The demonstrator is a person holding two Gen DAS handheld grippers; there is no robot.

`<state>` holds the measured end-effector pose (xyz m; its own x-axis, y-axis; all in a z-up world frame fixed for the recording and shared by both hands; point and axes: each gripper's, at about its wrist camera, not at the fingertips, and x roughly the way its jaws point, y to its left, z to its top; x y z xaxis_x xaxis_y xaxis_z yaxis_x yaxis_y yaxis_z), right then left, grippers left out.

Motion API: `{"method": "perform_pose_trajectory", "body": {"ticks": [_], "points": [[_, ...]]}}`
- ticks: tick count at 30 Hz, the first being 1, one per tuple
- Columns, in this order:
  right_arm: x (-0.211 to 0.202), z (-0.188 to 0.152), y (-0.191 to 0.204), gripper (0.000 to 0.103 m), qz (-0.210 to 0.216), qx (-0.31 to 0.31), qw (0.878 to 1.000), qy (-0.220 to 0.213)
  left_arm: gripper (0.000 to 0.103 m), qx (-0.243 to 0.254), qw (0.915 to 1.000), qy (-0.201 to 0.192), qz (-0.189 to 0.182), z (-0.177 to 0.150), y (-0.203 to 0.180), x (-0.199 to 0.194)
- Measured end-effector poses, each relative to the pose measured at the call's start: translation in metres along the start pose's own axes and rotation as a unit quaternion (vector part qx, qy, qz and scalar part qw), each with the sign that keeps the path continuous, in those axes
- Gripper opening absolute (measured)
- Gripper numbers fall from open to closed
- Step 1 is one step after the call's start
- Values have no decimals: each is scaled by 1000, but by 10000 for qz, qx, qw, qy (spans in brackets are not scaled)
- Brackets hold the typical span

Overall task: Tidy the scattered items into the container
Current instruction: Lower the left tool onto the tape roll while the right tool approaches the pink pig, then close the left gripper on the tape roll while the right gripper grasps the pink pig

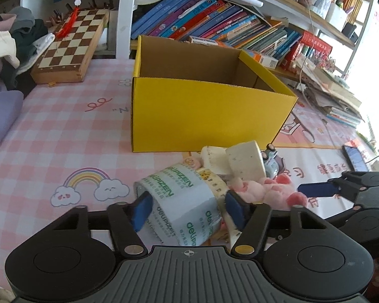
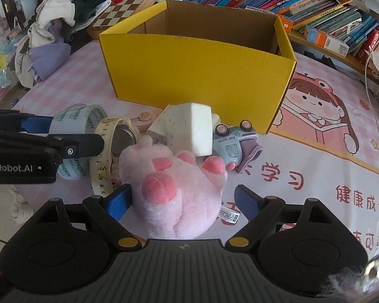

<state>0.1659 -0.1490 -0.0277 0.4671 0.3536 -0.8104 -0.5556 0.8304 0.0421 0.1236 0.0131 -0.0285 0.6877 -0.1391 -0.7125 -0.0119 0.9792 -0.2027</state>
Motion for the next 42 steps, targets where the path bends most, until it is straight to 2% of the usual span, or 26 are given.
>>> {"method": "perform_pose_trajectory", "body": {"ticks": [4,10,13,14,15,22,42], "points": [[-2,-1,1,71,130,-8,9999,-29,46,-77,9999,-49,-74,0,2,-3],[-9,-3,2,63,34,21,9999,-126,37,-208,9996,-174,17,-1,6,-11],[-13,-5,-1,61,-16,127,9998,-179,32,-328,9992,-206,67,-2,11,-14],[-15,-6,-2,61,-30,159,9997,-196,20,-370,9991,-208,74,-2,13,-15],[-16,-7,-3,61,-43,191,9996,-214,13,-406,9989,-210,85,-2,14,-16],[-22,-11,-6,60,-91,297,9992,-246,4,-489,9982,-290,179,-6,18,-21],[-43,-23,-7,57,-297,492,9971,-495,2,-416,9971,-592,215,-11,19,-41]]}}
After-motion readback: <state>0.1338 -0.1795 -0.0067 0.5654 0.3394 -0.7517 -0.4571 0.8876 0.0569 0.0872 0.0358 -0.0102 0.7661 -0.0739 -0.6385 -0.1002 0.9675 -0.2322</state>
